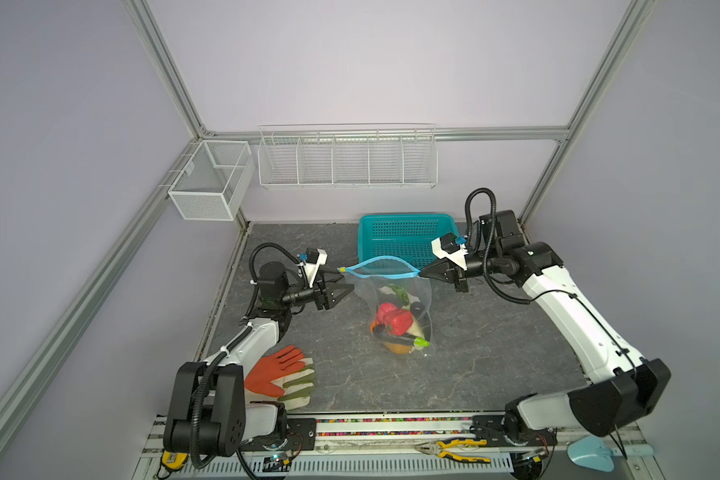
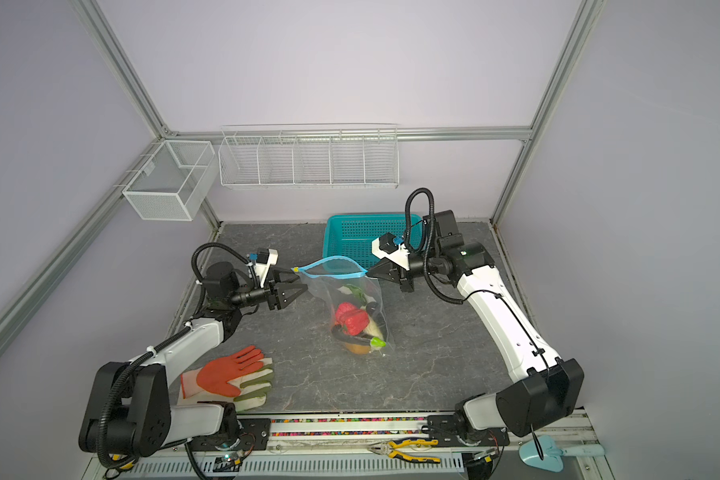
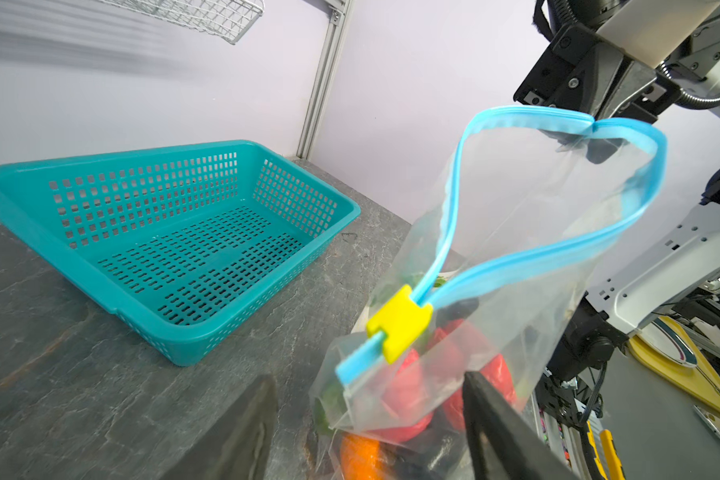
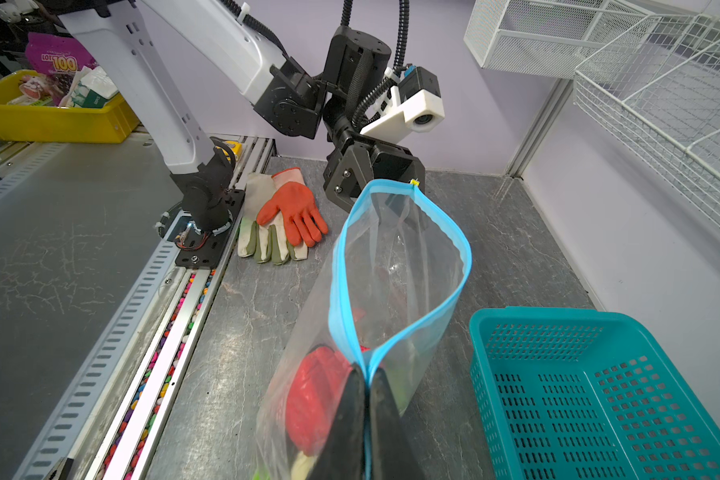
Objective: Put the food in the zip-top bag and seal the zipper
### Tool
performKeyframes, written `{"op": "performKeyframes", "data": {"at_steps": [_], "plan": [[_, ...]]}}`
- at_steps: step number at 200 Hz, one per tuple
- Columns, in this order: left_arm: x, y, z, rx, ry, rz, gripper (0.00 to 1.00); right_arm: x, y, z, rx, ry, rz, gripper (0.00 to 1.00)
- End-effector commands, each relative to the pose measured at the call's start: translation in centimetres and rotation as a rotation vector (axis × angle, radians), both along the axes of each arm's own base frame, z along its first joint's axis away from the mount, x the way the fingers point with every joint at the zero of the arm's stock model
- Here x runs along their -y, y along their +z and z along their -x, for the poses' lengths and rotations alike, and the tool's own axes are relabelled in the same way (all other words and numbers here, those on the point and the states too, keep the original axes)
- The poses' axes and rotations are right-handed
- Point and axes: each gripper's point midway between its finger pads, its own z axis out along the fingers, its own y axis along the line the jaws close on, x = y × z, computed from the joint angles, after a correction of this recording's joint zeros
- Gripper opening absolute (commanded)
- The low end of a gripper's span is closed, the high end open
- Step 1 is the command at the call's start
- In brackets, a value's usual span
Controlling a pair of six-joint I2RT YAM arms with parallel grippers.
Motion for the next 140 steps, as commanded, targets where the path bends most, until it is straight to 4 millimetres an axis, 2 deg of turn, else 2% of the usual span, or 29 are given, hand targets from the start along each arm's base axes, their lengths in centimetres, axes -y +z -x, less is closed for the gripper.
{"op": "performKeyframes", "data": {"at_steps": [1, 28, 61, 100, 140], "plan": [[0.56, 1.23, 0.34, 0.062, -0.032, 0.019, 0.67, -0.19, 1.3, 0.16, 0.016, 0.034, -0.044, 0.07], [0.7, 1.24, 0.67, 0.068, -0.037, 0.022, 0.57, -0.22, 1.26, -0.02, 0.011, 0.03, -0.044, 0.07], [0.84, 1.63, 0.62, 0.065, -0.04, 0.027, 0.28, -0.28, 1.27, -0.12, 0.009, 0.027, -0.043, 0.07], [0.97, 1.73, 0.04, 0.048, -0.032, 0.028, 0.0, -0.23, 1.18, -0.18, 0.005, 0.02, -0.039, 0.07], [0.75, 2.17, 0.09, 0.014, -0.004, 0.021, 0.0, -0.22, 1.13, -0.29, 0.0, 0.012, -0.036, 0.07]]}}
